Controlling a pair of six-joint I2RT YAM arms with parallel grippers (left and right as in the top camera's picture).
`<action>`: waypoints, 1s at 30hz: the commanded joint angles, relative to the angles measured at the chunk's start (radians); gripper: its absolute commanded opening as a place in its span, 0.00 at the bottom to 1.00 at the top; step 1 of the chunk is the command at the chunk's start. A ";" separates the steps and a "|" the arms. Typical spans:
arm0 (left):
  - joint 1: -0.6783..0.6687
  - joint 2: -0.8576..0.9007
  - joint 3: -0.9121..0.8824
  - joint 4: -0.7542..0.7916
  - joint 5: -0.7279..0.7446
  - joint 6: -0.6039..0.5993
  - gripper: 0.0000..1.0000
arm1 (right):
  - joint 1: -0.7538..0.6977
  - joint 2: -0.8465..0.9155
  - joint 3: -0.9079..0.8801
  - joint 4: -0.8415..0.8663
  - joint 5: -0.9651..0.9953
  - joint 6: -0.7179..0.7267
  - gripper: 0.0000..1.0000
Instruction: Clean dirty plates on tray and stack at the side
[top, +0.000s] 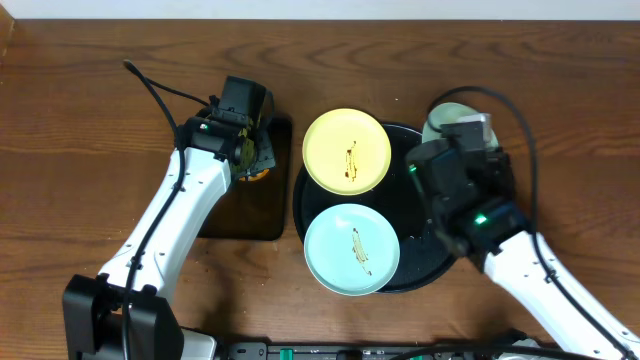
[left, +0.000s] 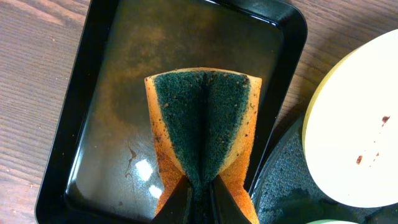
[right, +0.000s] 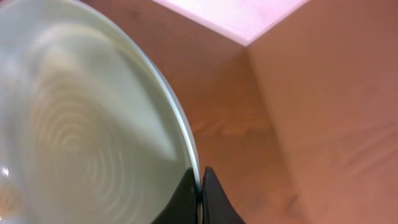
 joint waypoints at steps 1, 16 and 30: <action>0.004 -0.021 0.016 -0.002 -0.014 0.009 0.08 | -0.168 0.003 0.011 -0.023 -0.239 0.164 0.01; 0.003 -0.021 0.016 -0.002 0.026 0.009 0.08 | -0.844 0.075 0.008 -0.034 -0.618 0.247 0.01; 0.001 -0.021 0.016 0.001 0.236 0.136 0.07 | -0.888 0.203 0.008 0.027 -1.394 0.056 0.33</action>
